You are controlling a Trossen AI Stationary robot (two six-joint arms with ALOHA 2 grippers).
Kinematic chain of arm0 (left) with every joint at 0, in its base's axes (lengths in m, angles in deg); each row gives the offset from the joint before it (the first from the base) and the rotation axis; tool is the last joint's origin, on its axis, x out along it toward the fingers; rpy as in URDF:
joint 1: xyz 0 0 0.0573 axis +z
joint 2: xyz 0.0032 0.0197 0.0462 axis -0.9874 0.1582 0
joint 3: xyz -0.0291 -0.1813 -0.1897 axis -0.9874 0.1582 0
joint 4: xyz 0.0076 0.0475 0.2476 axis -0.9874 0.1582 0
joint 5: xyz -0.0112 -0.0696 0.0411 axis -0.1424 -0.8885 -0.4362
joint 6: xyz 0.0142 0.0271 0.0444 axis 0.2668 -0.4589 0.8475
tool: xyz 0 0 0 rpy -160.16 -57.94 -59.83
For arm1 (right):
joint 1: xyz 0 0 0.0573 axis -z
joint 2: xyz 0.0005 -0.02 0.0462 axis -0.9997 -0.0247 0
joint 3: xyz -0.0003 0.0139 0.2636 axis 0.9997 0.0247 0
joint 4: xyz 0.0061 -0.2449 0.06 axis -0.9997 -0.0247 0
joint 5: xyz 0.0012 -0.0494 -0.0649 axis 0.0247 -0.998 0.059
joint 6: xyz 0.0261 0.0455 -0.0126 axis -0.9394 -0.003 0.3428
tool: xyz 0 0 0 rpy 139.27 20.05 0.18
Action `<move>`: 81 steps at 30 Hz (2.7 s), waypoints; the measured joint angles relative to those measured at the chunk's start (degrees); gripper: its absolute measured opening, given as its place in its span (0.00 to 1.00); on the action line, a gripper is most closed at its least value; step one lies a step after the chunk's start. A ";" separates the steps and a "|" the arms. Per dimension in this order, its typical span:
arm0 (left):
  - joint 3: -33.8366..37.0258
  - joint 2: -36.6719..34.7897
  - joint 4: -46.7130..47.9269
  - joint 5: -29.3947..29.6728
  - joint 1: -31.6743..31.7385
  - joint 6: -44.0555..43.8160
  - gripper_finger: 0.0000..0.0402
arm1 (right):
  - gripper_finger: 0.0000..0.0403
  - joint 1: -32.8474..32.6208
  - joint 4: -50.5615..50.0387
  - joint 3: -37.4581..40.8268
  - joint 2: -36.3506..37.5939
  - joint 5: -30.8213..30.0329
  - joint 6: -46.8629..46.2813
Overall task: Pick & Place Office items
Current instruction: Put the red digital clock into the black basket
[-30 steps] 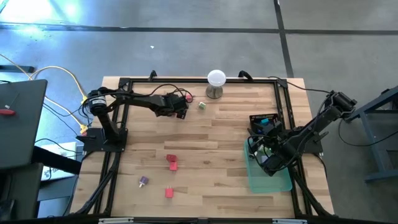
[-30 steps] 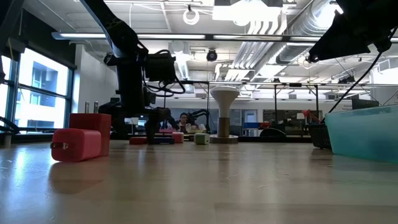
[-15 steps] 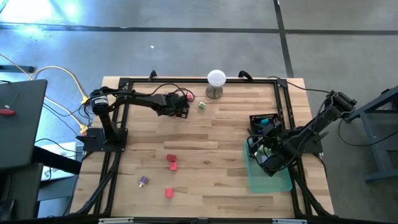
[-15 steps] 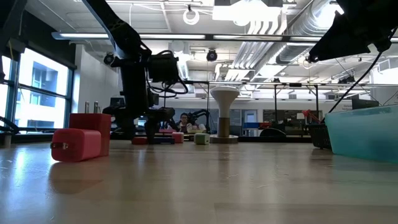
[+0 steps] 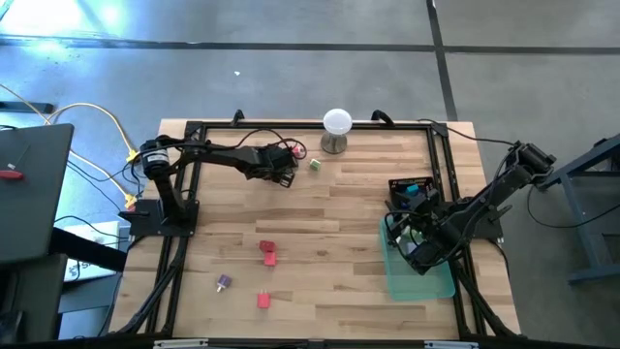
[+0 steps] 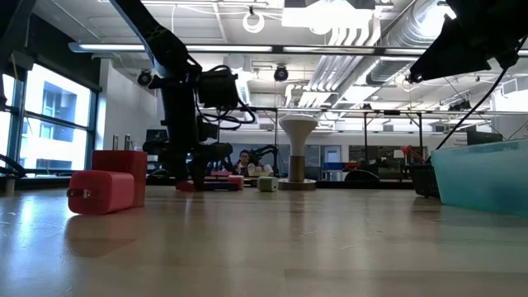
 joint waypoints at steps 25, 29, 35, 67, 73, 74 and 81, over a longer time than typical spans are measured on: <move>0.35 -20.55 -3.41 -5.24 -11.31 9.07 0.37 | 0.43 0.00 18.31 0.00 0.00 -0.90 17.48; 0.24 -25.98 -12.64 -5.56 -16.71 12.98 0.37 | 0.43 -0.01 29.65 0.00 0.00 -0.69 31.20; 0.17 -28.54 -30.30 -11.38 -22.06 20.32 0.37 | 0.43 0.01 51.10 0.00 0.00 0.15 56.67; 0.04 -23.02 -57.60 -11.64 -36.07 46.95 0.37 | 0.68 10.30 98.46 0.00 -2.05 33.11 95.54; 0.02 -19.78 -60.65 -8.00 -38.91 53.23 0.37 | 0.83 10.81 108.02 0.00 -6.97 38.55 104.03; 0.04 -19.52 -60.44 -6.98 -39.49 54.35 0.37 | 0.85 10.82 109.45 0.00 -7.70 38.58 105.38; 0.00 -18.73 -61.61 -3.96 -41.55 57.92 0.37 | 0.90 10.83 113.57 0.01 -9.97 39.55 109.90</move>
